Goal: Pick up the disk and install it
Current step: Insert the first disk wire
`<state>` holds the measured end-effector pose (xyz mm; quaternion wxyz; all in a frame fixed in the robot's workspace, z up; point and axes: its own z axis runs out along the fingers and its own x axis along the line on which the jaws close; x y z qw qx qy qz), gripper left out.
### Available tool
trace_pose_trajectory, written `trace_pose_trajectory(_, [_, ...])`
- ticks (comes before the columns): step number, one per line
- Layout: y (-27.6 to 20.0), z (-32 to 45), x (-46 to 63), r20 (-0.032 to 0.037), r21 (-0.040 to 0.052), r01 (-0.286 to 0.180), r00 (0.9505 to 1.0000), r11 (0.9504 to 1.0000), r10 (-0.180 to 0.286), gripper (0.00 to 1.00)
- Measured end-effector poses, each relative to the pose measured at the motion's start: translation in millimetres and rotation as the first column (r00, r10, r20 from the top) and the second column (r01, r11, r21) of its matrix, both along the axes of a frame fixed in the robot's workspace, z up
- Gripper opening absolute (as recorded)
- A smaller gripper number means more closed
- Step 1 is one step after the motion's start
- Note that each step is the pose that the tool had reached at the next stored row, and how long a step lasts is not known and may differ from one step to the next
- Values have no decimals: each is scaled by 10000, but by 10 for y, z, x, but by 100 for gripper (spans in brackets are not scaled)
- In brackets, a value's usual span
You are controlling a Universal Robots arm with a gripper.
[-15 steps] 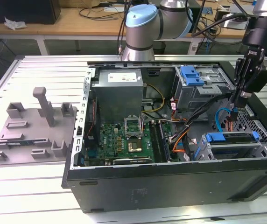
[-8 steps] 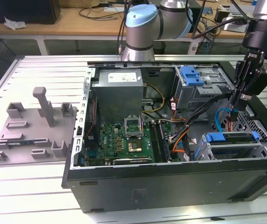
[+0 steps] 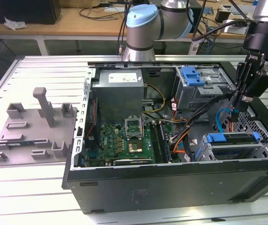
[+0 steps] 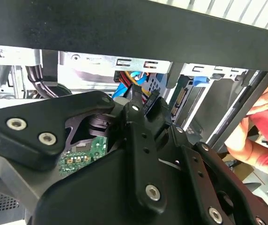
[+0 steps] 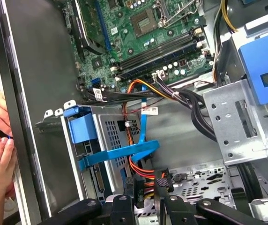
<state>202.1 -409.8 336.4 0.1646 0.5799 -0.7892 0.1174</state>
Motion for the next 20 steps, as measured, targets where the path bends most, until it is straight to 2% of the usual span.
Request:
trace_pose_trajectory(2, [7,0,-1,117,-7,-2,9999,10000,2,31])
trace_pose_trajectory(5, [17,0,-10,181,-11,0,9998,10000,0,31])
trace_pose_trajectory(11, [19,0,-43,207,-11,-1,9998,10000,2,31])
trace_pose_trajectory(16, [46,1,-43,218,-12,10,9998,10000,-10,31])
trace_pose_trajectory(20, [49,0,-43,218,-11,76,9997,10000,-75,31])
